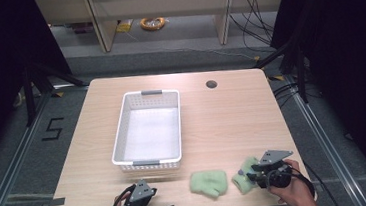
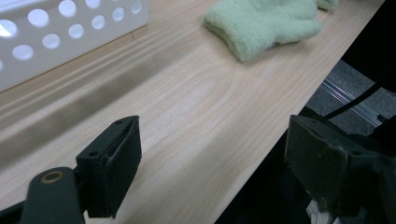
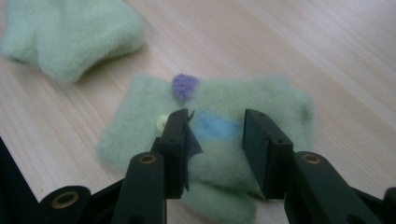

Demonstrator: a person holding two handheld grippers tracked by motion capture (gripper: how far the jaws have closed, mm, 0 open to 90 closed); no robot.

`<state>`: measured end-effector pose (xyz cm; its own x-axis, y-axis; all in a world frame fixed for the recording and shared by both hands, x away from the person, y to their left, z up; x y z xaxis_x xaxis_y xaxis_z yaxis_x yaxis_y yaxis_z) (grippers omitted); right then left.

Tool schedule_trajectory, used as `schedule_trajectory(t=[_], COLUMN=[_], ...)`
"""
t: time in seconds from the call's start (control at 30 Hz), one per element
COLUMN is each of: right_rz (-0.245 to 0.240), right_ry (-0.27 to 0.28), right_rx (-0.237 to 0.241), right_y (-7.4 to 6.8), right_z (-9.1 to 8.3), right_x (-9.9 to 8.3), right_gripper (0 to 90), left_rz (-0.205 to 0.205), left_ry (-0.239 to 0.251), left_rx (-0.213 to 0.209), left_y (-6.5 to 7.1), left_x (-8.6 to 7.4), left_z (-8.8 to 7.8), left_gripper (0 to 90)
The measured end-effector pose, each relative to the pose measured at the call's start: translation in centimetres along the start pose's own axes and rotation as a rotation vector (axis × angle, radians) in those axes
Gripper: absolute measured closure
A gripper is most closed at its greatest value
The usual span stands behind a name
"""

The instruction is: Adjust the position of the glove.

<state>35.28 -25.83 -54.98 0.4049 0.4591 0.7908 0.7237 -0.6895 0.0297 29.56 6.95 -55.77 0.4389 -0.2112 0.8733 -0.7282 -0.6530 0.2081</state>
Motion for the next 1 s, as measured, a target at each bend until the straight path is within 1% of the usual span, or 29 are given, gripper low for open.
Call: schedule_trajectory(t=[0.03,0.07,0.1,0.13,0.17,0.23,0.27,0.3,0.33,0.37,0.4,0.43,0.5,0.53,0.57,0.6,0.63,0.67,0.7,0.73,0.77,0.8,0.83,0.87,0.9,0.93,0.97,1.0], right_rz=[0.001,0.006,0.009,0.014,0.019,0.017,0.014,0.008,0.019,-0.020,0.010,0.010,0.028,0.031,0.043,0.066,0.043,0.070,0.063,0.064,0.064,0.081,0.114,0.100,0.090,0.110,0.073,0.078], right_ry=[-0.018,-0.013,0.008,0.010,0.000,0.014,0.018,0.016,0.014,0.029,0.019,0.035,0.020,0.031,0.020,0.042,0.059,0.055,0.087,0.074,0.074,0.089,0.123,0.124,0.136,0.144,0.159,0.164], right_rx=[0.018,0.031,0.028,0.031,0.036,0.030,0.034,0.043,0.039,0.054,0.032,0.027,0.022,0.018,0.023,0.017,0.023,0.016,0.010,0.018,0.018,0.012,-0.001,0.003,0.006,-0.011,-0.009,-0.006], right_y=[0.0,0.0,0.0,0.0,0.0,0.1,0.1,0.1,0.0,0.1,0.0,0.0,-0.2,-0.2,-0.2,-0.3,-0.2,-0.4,-0.4,-0.4,-0.4,-0.5,-0.8,-0.8,-0.9,-1.2,-1.2,-1.7], right_z=[-0.1,0.1,0.3,0.4,0.4,0.5,0.5,0.5,0.5,0.6,0.5,0.6,0.4,0.4,0.2,0.2,0.1,-0.2,-0.3,-0.8,-0.8,-1.0,-1.6,-1.8,-1.8,-2.0,-2.0,-2.0], right_x=[-0.2,-0.3,-0.4,-0.6,-0.7,-0.7,-0.7,-0.7,-0.8,-0.7,-0.7,-0.7,-0.7,-0.6,-0.6,-0.4,-0.2,0.0,0.3,0.6,0.6,0.9,1.7,1.9,2.2,2.5,2.9,3.3], right_gripper=[62.1,63.0,64.4,65.4,67.0,72.5,75.4,78.1,80.3,81.8,83.0,83.8,84.9,85.1,85.3,85.5,85.6,85.7,85.8,85.8,85.8,85.8,85.8,85.8,85.8,85.8,85.8,85.8], left_rz=[-0.001,-0.001,-0.001,0.011,0.010,0.007,0.000,0.001,0.002,0.002,0.002,0.002,0.008,0.007,0.006,0.007,0.006,0.006,0.006,0.006,0.006,-0.005,-0.004,-0.009,-0.001,-0.007,-0.012,-0.015], left_ry=[0.000,-0.001,0.000,-0.012,-0.009,-0.008,0.001,-0.002,-0.003,-0.003,-0.003,-0.004,-0.018,-0.017,-0.016,-0.009,-0.008,-0.007,-0.007,-0.007,-0.007,0.009,0.005,0.023,0.016,0.013,0.032,0.038], left_rx=[-0.001,0.000,0.002,-0.001,0.001,0.001,0.001,0.002,0.001,0.000,0.000,0.000,-0.007,-0.007,-0.007,0.001,-0.001,-0.001,-0.001,-0.001,-0.001,0.003,-0.001,0.006,0.003,0.011,-0.002,0.002], left_y=[0.0,0.0,0.0,-0.1,-0.1,-0.1,0.0,0.0,0.0,0.1,0.1,0.1,0.0,0.0,0.0,-0.1,-0.1,-0.1,-0.1,-0.1,-0.1,0.0,0.1,0.1,0.1,0.1,0.5,0.6], left_x=[0.0,0.0,0.0,-0.1,-0.1,-0.1,0.0,0.0,0.0,0.0,0.0,0.0,-0.1,-0.1,-0.1,-0.1,-0.1,0.0,0.0,0.0,0.0,0.0,0.1,0.2,0.3,0.3,0.6,0.8], left_z=[0.0,0.0,0.0,-0.1,-0.1,0.0,0.0,0.0,0.0,0.0,0.0,0.0,-0.1,-0.1,-0.1,0.0,0.0,0.0,0.0,0.0,0.0,0.1,0.0,0.1,0.0,0.1,0.2,0.3], left_gripper=[18.4,18.4,18.4,18.4,18.4,18.4,18.4,18.4,18.4,18.4,18.4,18.4,18.4,18.4,18.4,18.4,18.4,18.4,18.4,18.4,18.4,18.4,18.4,18.4,18.5,18.6,18.5,18.6])
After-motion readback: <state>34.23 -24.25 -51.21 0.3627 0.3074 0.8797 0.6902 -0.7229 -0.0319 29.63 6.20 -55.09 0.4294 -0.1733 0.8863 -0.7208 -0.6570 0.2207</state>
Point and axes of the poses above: each handheld gripper's, and its own axes: z roughly forward along the jaws, x roughly out of its top, y roughly to its right, the point moved 8 cm from there along z, roughly forward along the jaws, and after that the axes turned 14 degrees about y, right-handed, at the moved point
